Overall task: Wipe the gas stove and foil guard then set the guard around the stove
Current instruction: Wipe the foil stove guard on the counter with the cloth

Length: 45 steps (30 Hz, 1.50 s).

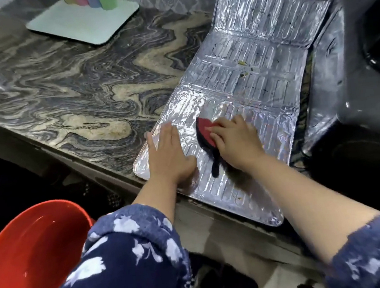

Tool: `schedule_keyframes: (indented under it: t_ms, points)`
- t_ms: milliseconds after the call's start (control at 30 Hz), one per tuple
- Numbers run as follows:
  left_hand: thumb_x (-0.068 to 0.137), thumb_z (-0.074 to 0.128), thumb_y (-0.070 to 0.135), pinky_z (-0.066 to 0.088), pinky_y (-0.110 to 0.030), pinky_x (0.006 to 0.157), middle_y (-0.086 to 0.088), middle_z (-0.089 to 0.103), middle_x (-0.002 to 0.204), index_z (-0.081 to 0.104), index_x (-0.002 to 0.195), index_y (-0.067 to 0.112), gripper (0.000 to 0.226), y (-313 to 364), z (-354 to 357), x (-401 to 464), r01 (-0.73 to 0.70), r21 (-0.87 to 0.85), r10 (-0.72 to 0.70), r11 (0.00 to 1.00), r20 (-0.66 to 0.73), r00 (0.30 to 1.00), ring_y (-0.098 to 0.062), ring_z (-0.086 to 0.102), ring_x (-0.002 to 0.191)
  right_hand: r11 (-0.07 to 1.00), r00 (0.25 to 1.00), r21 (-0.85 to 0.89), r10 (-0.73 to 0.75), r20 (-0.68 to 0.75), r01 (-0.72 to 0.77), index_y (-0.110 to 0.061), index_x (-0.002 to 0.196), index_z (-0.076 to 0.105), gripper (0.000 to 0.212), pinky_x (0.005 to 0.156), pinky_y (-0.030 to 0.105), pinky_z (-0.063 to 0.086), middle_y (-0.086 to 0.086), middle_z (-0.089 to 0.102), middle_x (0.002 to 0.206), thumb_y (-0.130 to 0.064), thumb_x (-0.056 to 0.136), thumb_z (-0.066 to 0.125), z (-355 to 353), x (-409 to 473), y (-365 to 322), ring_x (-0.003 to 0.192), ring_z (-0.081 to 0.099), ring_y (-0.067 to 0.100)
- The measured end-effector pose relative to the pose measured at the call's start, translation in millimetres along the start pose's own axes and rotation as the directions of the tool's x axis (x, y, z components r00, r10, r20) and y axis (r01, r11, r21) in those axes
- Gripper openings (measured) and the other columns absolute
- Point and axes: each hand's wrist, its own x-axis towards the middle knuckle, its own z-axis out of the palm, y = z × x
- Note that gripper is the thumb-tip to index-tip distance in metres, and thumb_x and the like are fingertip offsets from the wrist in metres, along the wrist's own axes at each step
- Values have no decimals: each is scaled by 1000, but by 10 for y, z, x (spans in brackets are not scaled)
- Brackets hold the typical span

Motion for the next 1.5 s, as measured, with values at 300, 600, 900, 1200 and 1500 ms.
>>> schedule_keyframes:
  t_ms: [300, 600, 900, 1200, 1500]
  points:
    - [98, 15, 36, -7, -48, 117, -7, -6, 160, -1, 151, 7, 62, 230, 186, 136, -92, -128, 84, 987, -72, 994, -18, -9, 147, 983, 994, -167, -60, 92, 75, -37, 141, 35, 55, 105, 44, 15, -12, 26, 154, -55, 90, 26, 97, -813, 148, 131, 28, 27]
    - [98, 16, 39, -5, -47, 119, -5, -4, 161, 1, 151, 9, 63, 179, 317, 132, -133, -147, 109, 980, -157, 982, -16, -9, 147, 950, 960, -134, 279, -35, -281, -36, 144, 29, 48, 100, 45, 19, -9, 26, 154, -44, 97, 30, 68, 113, 756, 130, 21, 31]
    - [98, 19, 39, -6, -48, 117, -8, -1, 161, 4, 151, 7, 64, 197, 281, 143, -111, -131, 93, 985, -137, 986, -19, -5, 147, 996, 996, 42, 85, -20, -84, -29, 127, 55, 35, 94, 44, 30, -4, 53, 131, -34, 93, 46, -12, -472, 66, 119, 39, 28]
    - [99, 15, 40, -4, -47, 118, -10, -5, 160, 0, 151, 6, 63, 178, 227, 98, -134, -85, 125, 987, -102, 987, -20, -7, 147, 985, 992, -163, 72, 100, -55, -40, 145, 20, 53, 103, 49, 16, -11, 21, 155, -49, 93, 30, 158, -1079, 83, 125, 24, 28]
    - [99, 16, 40, -1, -48, 119, -10, -4, 160, 2, 151, 6, 64, 141, 249, 89, -149, -109, 137, 983, -118, 984, -21, -6, 147, 951, 962, -150, 274, 2, -270, -37, 144, 26, 49, 98, 43, 20, -9, 24, 152, -45, 96, 26, 69, -391, 542, 125, 24, 28]
